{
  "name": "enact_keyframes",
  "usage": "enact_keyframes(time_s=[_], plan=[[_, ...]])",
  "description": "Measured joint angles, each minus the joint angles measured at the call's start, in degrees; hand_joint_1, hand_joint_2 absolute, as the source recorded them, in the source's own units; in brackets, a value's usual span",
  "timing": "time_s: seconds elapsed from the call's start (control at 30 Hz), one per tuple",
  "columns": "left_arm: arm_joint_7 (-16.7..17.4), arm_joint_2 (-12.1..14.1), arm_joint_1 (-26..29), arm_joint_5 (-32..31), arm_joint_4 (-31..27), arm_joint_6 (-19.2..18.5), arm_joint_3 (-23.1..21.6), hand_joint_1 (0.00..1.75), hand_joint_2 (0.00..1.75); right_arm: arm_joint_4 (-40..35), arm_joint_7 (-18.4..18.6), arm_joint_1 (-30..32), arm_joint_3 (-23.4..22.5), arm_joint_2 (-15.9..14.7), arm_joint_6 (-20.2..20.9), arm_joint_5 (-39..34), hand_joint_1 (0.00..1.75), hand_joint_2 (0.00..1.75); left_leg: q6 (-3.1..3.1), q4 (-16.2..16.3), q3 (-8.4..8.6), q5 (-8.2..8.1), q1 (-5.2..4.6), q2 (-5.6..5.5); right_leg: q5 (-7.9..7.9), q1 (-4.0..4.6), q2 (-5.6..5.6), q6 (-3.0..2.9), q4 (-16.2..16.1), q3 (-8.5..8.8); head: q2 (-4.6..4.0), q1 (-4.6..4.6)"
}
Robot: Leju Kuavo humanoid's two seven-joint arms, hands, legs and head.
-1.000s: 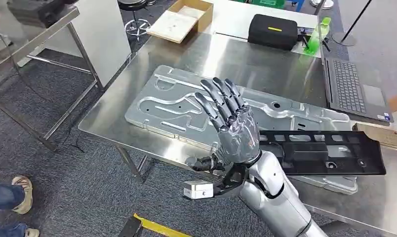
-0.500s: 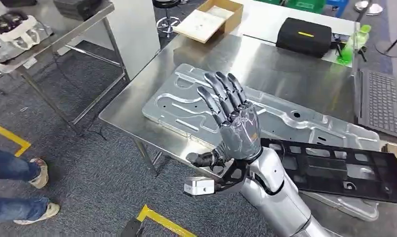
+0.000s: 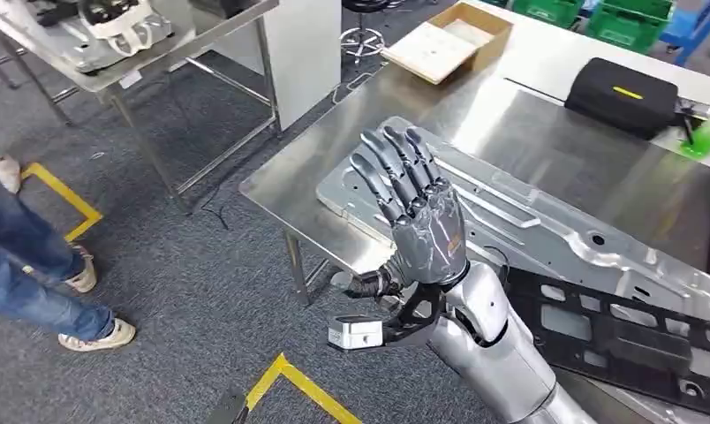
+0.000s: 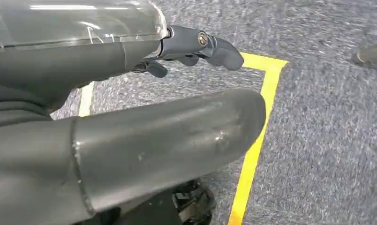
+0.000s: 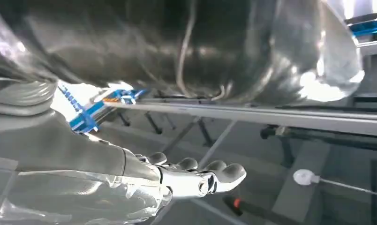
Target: Take the parts from the cabinet and place them on the table.
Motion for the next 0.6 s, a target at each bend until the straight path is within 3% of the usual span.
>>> enact_keyframes(time_s=[0.03, 0.1, 0.13, 0.17, 0.2, 0.3, 0.33, 0.37, 0.4, 0.43, 0.5, 0.53, 0.57, 0.6], plan=[[0.0, 0.0, 0.2, 0.0, 0.0, -0.1, 0.0, 0.0, 0.0, 0.0, 0.0, 0.0, 0.0, 0.0, 0.0, 0.0, 0.0, 0.0, 0.0, 0.0, 0.02, 0.0, 0.0, -0.74, 1.0, 0.0, 0.05, -0.05, 0.0, -0.19, 0.0, 0.0], [-0.3, 0.0, 0.4, -0.4, 0.0, -0.2, 0.0, 0.0, 0.0, 0.1, 0.0, -0.2, 0.0, 0.0, 0.0, 0.0, 0.0, 0.0, -0.03, 0.2, 0.07, 0.01, 0.0, -2.2, 5.72, -0.06, 0.56, -0.43, -6.7, 2.71, 0.0, 0.0], [-0.5, 0.0, 0.4, -0.4, 0.0, -0.2, 0.0, 0.0, 0.0, 0.2, 0.0, -0.4, 0.0, 0.0, 0.0, 0.0, 0.0, 0.0, -0.12, 0.3, 0.08, 0.0, 0.0, -3.04, 8.63, -0.1, 1.91, -0.79, -12.4, 5.31, 0.0, 0.0], [-0.7, -0.1, 0.4, -0.4, 0.0, -0.2, 0.0, 0.0, 0.0, 0.2, 0.0, -0.8, 0.0, 0.0, 0.0, -0.1, 0.0, 0.0, -0.24, 0.3, -0.08, 0.03, 0.12, -3.54, 9.08, -0.21, 4.62, -1.17, -15.9, 6.72, 0.0, 0.0], [-0.8, -0.2, 0.2, -0.4, 0.0, -0.2, 0.0, 0.0, 0.0, 0.3, 0.0, -1.0, 0.0, 0.0, 0.2, -0.2, 0.0, 0.0, -0.76, 0.7, -0.48, 0.07, -0.17, -4.19, 8.86, -0.36, 5.42, -1.14, -17.0, 7.11, 0.0, -0.04], [-0.7, -0.1, 0.2, -0.4, 0.0, -0.1, 0.0, 0.0, 0.0, 0.5, -0.1, -1.9, 0.0, 0.1, 0.3, -0.7, 0.0, 0.0, -2.11, -0.1, -0.81, 0.7, 0.5, -6.05, 8.99, 0.16, 3.62, -1.52, -16.9, 7.06, 0.0, -0.02], [-0.6, 0.1, 0.2, -0.4, 0.0, 0.0, 0.0, 0.0, 0.0, 0.6, -0.2, -2.2, 0.0, 0.3, 0.3, -0.7, 0.0, 0.0, -2.43, 0.0, -1.02, 0.66, 0.12, -6.22, 9.44, -0.79, 2.73, -2.01, -17.9, 7.56, 0.0, 0.0], [-0.6, 0.1, 0.3, -0.4, 0.0, 0.1, 0.0, 0.0, 0.0, 0.7, -0.2, -2.4, 0.1, 0.4, 0.3, -0.7, 0.0, 0.0, -2.59, 1.0, -1.28, -0.15, -0.13, -3.25, 9.58, -0.61, 1.92, -2.23, -18.3, 7.92, 0.0, -0.07], [-0.2, 0.1, 0.2, -0.4, 0.0, 0.4, 0.0, 0.0, 0.0, 0.7, -0.2, -2.7, 0.2, 0.6, 0.3, -0.7, 0.0, 0.0, -2.75, 3.9, -2.62, -2.17, -0.09, -1.01, 9.58, -0.57, 1.17, -2.53, -18.3, 7.98, 0.0, -0.28], [0.3, 0.2, 0.1, -0.4, 0.0, 0.7, 0.0, 0.0, 0.0, 0.8, -0.2, -2.7, 0.2, 0.6, 0.3, -0.9, 0.0, 0.0, -2.96, 8.0, -4.59, -4.36, 0.02, 0.14, 9.53, -0.38, 0.3, -2.62, -18.3, 7.95, 0.0, -0.28], [0.5, 0.5, 0.3, -0.3, 0.0, 0.8, 0.0, 0.0, 0.0, 1.1, -0.4, -2.7, 0.4, 0.6, 0.5, -1.3, 0.0, 0.0, -3.29, 15.8, -8.38, -7.42, 0.23, 1.0, 9.38, -0.18, -1.45, -2.79, -18.2, 7.83, 0.0, -0.31], [0.6, 0.6, 0.5, -0.2, 0.0, 0.8, 0.0, 0.0, 0.0, 1.3, -0.4, -2.6, 0.6, 0.6, 0.4, -1.8, 0.0, 0.0, -3.41, 16.6, -8.74, -7.06, 0.25, 1.18, 9.29, -0.17, -2.19, -2.75, -18.1, 7.81, 0.0, -0.28], [0.7, 0.9, 0.8, -0.2, 0.0, 0.8, 0.0, 0.0, 0.0, 1.5, -0.4, -2.6, 0.6, 0.7, 0.2, -2.1, 0.0, 0.0, -3.43, 14.6, -7.66, -5.5, 0.25, 1.38, 9.14, -0.17, -2.94, -2.71, -18.0, 7.82, 0.0, -0.31], [0.8, 1.1, 1.0, -0.2, 0.0, 0.7, 0.0, 0.0, 0.0, 1.7, -0.4, -2.6, 0.7, 0.7, 0.0, -2.2, 0.0, 0.0, -3.36, 10.8, -5.51, -3.31, 0.25, 1.71, 8.95, -0.17, -3.57, -2.59, -17.8, 7.86, 0.0, -0.31]])
